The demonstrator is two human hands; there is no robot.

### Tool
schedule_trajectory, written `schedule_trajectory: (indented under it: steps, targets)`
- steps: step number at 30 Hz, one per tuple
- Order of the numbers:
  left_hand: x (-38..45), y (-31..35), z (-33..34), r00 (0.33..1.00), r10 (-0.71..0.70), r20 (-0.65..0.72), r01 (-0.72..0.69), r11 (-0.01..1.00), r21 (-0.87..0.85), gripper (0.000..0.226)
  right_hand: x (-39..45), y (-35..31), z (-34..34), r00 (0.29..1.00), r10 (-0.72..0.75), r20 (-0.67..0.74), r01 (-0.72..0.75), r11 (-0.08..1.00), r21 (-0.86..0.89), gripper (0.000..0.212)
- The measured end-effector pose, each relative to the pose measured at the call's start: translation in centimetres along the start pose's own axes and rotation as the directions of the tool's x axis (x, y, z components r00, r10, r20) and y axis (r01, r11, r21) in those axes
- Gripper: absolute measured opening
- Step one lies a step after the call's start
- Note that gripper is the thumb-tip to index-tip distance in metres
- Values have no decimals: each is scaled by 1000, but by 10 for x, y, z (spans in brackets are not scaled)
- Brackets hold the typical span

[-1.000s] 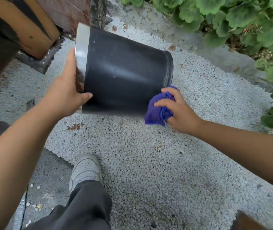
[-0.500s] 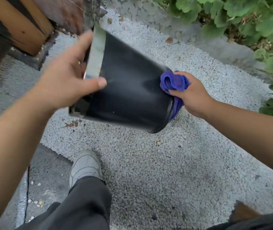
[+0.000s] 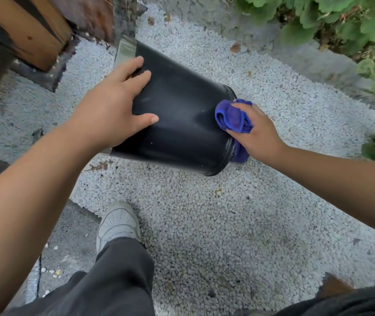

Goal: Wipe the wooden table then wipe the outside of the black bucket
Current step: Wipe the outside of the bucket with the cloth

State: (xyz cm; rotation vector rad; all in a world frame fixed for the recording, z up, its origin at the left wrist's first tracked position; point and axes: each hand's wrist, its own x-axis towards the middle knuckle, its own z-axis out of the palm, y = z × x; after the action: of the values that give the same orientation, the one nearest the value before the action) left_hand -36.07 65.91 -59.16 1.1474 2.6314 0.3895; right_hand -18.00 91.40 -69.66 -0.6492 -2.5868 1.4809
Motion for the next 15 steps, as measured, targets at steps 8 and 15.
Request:
schedule_trajectory:
  steps: [8, 15]
  targets:
    - [5, 7, -4, 1000, -30, 8, 30, 999, 34, 84, -25, 14, 2, 971, -174, 166, 187, 980, -63, 68]
    - [4, 4, -4, 1000, -25, 3, 25, 999, 39, 84, -58, 23, 11, 729, -336, 597, 557, 798, -231, 72]
